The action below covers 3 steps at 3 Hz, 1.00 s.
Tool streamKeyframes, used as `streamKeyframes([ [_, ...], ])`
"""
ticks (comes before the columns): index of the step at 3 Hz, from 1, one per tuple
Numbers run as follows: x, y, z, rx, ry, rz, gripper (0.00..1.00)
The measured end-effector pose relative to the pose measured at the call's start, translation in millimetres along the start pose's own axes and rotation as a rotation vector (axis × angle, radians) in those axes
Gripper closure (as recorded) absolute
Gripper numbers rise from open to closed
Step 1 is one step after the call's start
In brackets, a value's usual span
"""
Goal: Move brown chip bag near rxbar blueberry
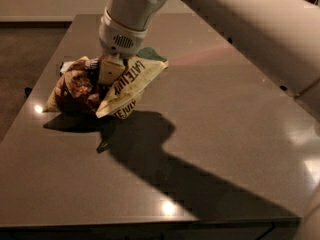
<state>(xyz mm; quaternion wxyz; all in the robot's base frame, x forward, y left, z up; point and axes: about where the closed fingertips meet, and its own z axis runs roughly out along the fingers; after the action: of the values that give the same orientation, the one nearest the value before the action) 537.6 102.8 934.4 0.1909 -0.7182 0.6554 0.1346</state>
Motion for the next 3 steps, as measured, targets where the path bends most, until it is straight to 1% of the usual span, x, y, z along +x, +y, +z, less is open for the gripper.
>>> streamKeyframes([
  [1,-8,-33,5,0.014,-0.009,0.022,1.0],
  [2,-12,-58,10,0.055,0.004,0.054,0.84],
  [3,-5,-79,11,0.116,0.026,0.091,0.53],
])
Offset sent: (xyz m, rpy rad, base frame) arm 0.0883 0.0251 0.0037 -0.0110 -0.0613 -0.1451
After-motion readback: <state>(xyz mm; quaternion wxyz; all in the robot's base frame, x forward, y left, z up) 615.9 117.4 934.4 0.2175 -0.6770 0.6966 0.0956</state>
